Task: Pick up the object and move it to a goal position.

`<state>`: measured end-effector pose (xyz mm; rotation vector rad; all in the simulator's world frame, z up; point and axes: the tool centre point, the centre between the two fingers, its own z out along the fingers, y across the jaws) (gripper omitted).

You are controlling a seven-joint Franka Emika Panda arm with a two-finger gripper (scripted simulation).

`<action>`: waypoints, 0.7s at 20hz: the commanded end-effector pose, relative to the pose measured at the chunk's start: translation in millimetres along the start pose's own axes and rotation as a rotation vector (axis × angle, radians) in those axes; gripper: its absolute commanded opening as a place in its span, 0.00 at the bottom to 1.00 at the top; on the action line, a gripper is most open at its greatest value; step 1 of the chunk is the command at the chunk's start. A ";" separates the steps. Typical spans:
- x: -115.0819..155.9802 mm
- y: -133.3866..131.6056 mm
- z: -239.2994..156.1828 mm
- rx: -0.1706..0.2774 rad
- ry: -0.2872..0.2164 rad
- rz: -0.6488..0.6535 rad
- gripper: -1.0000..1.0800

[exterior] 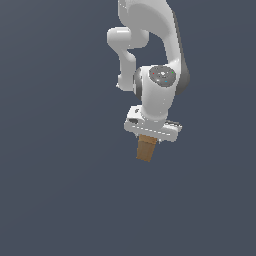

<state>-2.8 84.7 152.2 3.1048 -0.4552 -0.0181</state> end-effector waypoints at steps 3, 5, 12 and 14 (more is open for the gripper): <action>-13.3 -25.5 -30.5 0.004 0.011 -0.002 0.00; -22.7 -39.8 -45.8 0.004 0.011 -0.002 0.00; -57.4 -95.3 -104.3 0.004 0.011 -0.002 0.00; -65.2 -108.7 -118.0 0.004 0.011 -0.002 0.00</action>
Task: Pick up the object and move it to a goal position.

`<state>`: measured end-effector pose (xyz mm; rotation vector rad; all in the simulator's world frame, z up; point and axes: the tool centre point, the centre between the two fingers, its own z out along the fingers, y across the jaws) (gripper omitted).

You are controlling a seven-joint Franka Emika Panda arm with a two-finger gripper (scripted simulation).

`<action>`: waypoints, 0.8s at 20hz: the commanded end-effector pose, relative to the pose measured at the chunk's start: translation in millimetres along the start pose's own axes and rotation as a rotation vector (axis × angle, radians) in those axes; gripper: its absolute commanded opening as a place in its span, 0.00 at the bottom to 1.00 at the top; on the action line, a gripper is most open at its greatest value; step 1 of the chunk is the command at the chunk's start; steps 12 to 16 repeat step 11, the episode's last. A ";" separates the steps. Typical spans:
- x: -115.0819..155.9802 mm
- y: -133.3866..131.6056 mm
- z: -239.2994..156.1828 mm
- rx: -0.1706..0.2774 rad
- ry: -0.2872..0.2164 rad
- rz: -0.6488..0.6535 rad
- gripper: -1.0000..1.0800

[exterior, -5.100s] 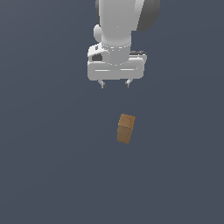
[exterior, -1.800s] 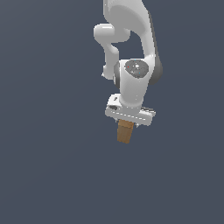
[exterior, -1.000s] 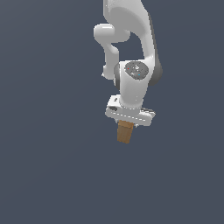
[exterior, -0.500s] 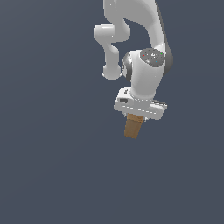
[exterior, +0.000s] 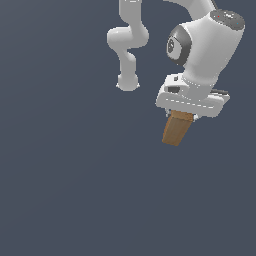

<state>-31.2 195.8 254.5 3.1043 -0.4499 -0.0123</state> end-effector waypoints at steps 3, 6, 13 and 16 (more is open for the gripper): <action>-13.4 -26.2 -31.9 0.005 0.007 0.002 0.00; -18.4 -36.6 -42.1 0.006 0.007 0.002 0.00; -21.2 -43.1 -48.2 0.006 0.007 0.002 0.00; -21.2 -43.1 -48.2 0.006 0.007 0.002 0.00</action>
